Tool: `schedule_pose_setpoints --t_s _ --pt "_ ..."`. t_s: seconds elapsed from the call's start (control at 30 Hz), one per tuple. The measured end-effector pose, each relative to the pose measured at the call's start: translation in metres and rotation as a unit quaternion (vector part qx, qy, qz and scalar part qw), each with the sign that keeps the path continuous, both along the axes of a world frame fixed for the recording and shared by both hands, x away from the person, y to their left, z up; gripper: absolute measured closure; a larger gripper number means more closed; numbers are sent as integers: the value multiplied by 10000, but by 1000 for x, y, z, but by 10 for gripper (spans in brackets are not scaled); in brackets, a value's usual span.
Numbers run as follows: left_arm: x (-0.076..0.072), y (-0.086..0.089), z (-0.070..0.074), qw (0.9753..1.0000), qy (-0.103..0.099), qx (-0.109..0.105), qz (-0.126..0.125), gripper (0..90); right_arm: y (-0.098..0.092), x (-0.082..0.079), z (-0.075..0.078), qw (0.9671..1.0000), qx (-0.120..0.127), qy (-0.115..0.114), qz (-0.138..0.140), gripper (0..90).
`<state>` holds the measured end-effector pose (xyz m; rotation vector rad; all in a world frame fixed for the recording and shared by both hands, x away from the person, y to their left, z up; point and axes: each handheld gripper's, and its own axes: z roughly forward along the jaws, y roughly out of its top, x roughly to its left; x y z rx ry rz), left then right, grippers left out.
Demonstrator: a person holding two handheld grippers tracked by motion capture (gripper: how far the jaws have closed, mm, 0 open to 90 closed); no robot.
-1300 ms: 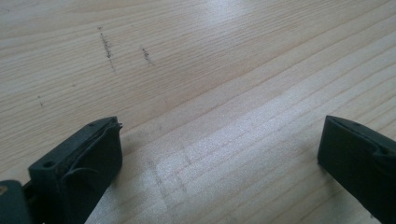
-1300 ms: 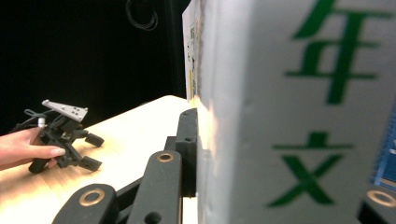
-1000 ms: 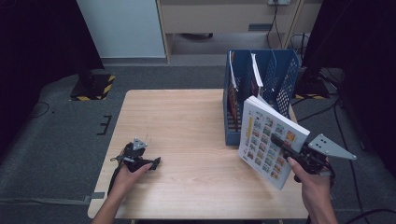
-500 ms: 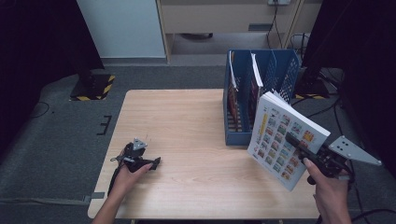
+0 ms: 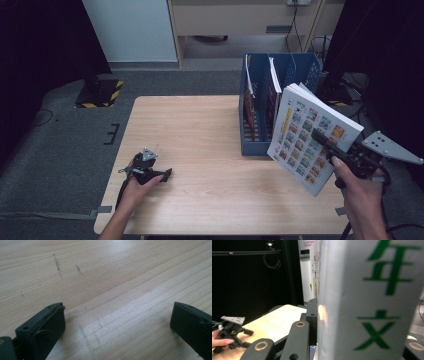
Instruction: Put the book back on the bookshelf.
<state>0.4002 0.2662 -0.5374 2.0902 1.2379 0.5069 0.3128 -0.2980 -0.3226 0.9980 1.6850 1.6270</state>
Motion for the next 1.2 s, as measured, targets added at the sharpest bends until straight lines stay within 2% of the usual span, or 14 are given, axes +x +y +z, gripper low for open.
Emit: schedule_pose_setpoints --t_s 0.2,0.4,0.53,0.63,0.87,0.93,1.03,1.17,1.2 --pt "0 0 0 10000 0 0 -1 0 -2 7 8 9998 -21 -5 -173 739" --pt "0 0 0 10000 1 1 -1 0 -1 18 17 9986 -150 -24 -505 739" --pt "0 0 0 10000 1 1 -1 0 2 27 21 9966 -331 -54 -748 739" --pt "0 0 0 10000 1 -1 1 0 4 36 22 9955 -356 -73 -879 739" --pt "0 -1 0 10000 1 -7 37 0 3 57 25 9927 -275 -32 -1175 740" --pt "0 -1 0 10000 1 -7 37 0 2 59 25 9922 -296 -22 -1209 740" --pt "0 -1 0 10000 1 -8 37 0 -1 64 25 9904 -362 16 -1336 739" --pt "0 -1 0 10000 1 -7 37 0 -10 74 23 9869 -290 71 -1585 740" --pt "0 -1 0 10000 1 -7 37 0 -10 74 23 9869 -290 71 -1585 740"
